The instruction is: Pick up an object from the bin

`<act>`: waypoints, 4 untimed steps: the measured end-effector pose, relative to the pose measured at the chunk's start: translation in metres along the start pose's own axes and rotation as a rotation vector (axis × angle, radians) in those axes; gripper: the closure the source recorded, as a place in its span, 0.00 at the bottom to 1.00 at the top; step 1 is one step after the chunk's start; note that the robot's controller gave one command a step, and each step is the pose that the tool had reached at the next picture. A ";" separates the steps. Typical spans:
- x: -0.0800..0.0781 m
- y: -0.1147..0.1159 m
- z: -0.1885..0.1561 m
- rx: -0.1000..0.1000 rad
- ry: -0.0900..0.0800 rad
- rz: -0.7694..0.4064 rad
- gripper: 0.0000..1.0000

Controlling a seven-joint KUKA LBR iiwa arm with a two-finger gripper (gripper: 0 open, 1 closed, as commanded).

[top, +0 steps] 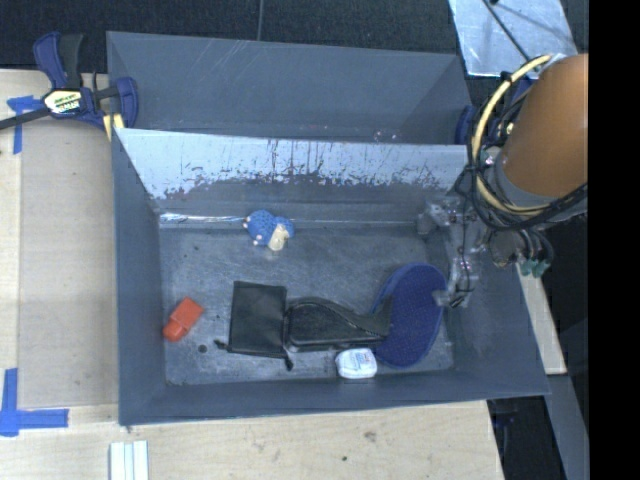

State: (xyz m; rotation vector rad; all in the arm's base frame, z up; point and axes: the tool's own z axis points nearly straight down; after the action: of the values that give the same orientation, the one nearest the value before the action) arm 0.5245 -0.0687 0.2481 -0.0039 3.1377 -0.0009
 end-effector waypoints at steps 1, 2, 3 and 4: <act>0.005 -0.022 0.150 -0.002 0.006 -0.227 0.00; -0.031 -0.027 0.178 -0.002 0.014 -0.226 0.00; -0.036 -0.026 0.174 0.003 -0.015 -0.226 1.00; -0.061 -0.032 0.021 0.003 -0.010 -0.292 1.00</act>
Offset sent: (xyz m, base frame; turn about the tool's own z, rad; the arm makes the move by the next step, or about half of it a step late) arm -0.0041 -0.0215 -0.1463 -0.2283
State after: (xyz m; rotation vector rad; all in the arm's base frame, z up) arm 0.5852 -0.1002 0.2275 -0.4589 3.0942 -0.0070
